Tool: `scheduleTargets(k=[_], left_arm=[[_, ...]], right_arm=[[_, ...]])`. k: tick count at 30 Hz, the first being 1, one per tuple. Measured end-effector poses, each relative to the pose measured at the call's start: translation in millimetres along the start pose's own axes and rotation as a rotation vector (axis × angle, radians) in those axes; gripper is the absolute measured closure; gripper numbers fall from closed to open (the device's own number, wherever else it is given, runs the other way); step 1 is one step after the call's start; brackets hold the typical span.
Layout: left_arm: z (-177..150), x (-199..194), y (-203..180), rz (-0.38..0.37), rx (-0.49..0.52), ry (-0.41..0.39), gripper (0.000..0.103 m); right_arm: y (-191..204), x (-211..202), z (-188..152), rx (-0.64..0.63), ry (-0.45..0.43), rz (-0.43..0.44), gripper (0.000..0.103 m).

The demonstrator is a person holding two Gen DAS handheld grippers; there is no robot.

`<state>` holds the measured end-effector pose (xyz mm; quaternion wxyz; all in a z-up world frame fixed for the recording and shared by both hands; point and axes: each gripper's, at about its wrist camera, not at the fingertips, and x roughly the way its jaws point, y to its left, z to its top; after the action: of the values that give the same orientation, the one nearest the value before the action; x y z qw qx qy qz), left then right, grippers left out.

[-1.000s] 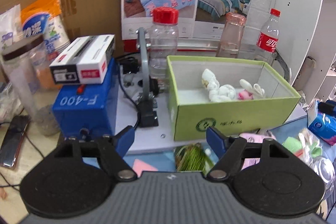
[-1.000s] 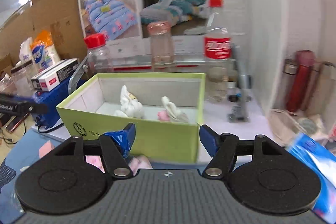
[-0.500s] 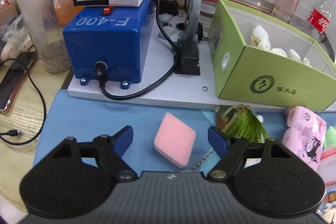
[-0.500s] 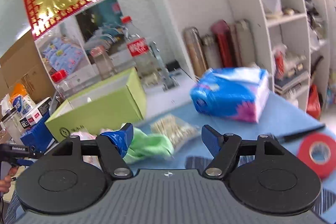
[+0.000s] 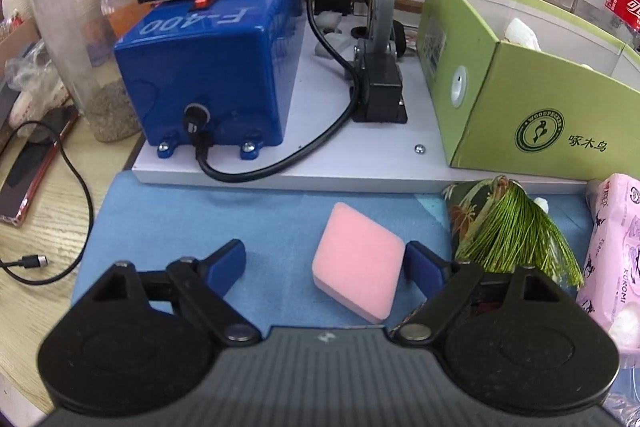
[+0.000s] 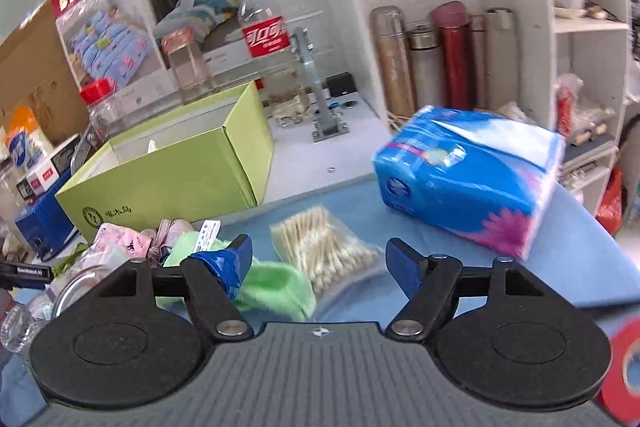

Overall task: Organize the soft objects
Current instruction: 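Move left tool to pink sponge while right tool approaches cotton swab bag, then close left tool on pink sponge while right tool grasps cotton swab bag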

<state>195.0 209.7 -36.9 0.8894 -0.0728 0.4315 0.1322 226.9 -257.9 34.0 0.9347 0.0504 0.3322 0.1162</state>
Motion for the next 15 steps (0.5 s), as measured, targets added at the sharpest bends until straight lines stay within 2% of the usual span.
scheduleTargets(k=[2,5,13,15], left_arm=[[-0.1,0.8,0.7,-0.003,0.005,-0.002,0.017],[-0.3,0.5,0.3,-0.001,0.005,-0.003,0.016],[-1.2,1.4,-0.8,-0.008,0.026,-0.007,0.014],[-2.1,1.1,-0.4,-0.013,0.035,-0.014,0.014]], right_arm=[[-4.5,12.2,5.8,0.007,0.017,-0.074,0.043],[-2.0,25.0,5.8,-0.010,0.071,-0.030,0.043],[28.9,64.8,1.7,-0.239,0.206,-0.052,0.042],[25.2,66.5,-0.5,-0.236,0.191,-0.045,0.040]])
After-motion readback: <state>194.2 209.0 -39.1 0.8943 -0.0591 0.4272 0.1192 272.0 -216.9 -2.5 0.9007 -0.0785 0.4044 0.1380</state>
